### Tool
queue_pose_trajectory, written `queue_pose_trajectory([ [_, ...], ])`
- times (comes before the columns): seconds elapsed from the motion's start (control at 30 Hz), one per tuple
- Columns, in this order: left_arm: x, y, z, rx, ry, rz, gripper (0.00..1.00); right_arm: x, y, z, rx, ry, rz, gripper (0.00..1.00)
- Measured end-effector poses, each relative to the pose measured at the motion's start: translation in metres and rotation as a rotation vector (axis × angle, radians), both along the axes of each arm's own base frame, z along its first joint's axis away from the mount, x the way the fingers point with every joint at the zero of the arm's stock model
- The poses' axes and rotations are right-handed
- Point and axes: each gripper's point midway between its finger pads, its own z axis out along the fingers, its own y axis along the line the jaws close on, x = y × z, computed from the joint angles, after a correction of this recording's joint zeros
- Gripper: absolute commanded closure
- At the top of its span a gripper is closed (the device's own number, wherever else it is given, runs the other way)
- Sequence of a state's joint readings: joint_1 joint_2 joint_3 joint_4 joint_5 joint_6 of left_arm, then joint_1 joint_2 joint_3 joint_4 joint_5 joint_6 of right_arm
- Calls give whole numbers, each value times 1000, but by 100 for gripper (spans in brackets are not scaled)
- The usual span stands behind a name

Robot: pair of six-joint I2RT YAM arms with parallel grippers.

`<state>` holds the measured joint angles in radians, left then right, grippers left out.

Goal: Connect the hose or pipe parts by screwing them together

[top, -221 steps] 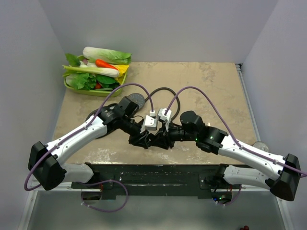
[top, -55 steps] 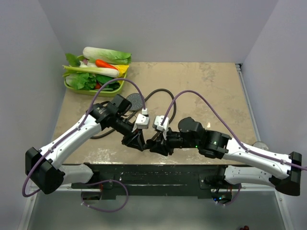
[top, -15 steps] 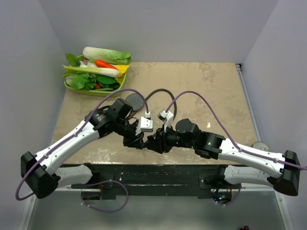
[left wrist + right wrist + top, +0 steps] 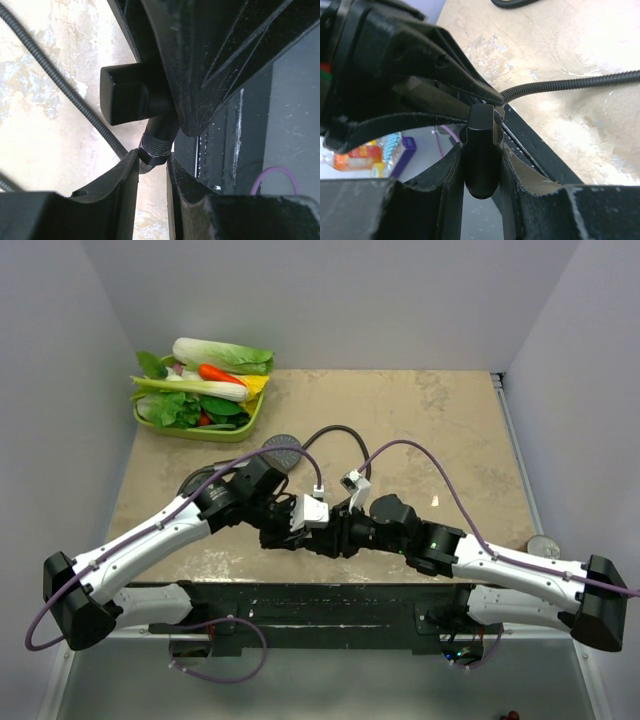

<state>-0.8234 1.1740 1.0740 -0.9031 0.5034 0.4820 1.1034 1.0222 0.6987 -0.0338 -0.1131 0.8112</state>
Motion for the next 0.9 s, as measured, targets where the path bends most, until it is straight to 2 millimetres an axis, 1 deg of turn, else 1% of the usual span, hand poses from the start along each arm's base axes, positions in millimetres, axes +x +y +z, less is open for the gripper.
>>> queue_pose_trajectory([
  [0.3,3,2,-6,63,-73,3,100,1,1,-9,121,156,-100,100],
  [0.7,7,3,-7,81,-101,10,100,2,1,-14,360,415,-214,100],
  [0.9,8,5,-8,91,-109,9,100,3,3,-15,444,518,-236,100],
])
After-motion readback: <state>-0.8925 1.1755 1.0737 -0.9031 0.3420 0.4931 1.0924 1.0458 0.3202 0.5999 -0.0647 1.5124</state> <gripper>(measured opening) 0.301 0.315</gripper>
